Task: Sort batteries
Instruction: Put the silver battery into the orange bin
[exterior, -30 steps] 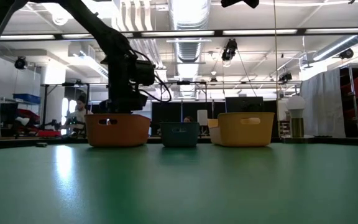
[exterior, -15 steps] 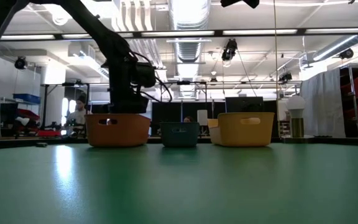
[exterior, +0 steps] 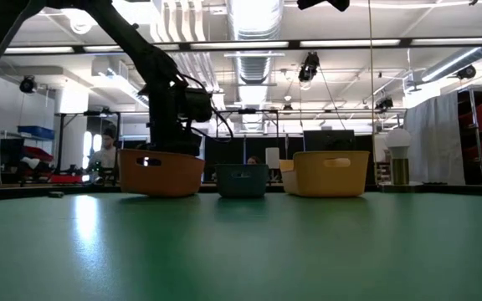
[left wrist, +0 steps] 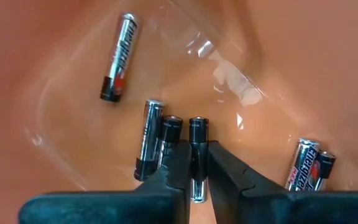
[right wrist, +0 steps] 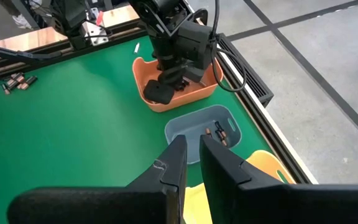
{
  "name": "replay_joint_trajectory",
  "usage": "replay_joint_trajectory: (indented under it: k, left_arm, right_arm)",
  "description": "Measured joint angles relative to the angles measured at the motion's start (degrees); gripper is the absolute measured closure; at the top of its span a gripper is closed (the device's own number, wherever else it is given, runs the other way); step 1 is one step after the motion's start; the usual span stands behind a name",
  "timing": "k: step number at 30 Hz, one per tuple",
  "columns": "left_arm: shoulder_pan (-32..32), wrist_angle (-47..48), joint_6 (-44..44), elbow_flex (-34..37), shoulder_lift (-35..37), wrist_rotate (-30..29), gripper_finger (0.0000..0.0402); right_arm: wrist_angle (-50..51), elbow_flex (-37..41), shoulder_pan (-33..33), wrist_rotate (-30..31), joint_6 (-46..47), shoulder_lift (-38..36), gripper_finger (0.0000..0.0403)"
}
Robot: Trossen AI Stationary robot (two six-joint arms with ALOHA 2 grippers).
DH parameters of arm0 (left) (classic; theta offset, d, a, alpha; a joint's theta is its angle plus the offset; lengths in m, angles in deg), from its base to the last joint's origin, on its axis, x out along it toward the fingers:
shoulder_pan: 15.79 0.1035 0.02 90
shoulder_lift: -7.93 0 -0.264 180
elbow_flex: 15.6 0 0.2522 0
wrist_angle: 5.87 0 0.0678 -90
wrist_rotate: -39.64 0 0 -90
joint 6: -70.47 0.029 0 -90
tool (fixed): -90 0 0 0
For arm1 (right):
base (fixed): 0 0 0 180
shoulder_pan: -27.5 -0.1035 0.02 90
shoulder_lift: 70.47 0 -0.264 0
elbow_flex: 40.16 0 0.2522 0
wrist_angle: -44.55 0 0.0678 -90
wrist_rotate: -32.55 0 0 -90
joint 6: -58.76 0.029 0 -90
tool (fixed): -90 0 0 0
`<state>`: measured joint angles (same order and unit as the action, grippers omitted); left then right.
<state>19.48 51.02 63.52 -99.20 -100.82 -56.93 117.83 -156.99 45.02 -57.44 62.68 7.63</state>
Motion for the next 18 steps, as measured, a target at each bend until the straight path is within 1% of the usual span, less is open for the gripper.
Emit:
replay_joint_trajectory:
  k: [6, 18]
  left_arm:
    - [0.0, 0.0, 0.25, 0.02, 0.0, -0.09, 0.0347]
    - [0.0, 0.42, 0.39, 0.11, 0.38, -0.47, 0.03]
  right_arm:
    - [0.0, 0.0, 0.0, 0.0, -0.02, 0.0, 0.0364]
    - [0.0, 0.0, 0.0, 0.0, -0.04, 0.0, 0.0364]
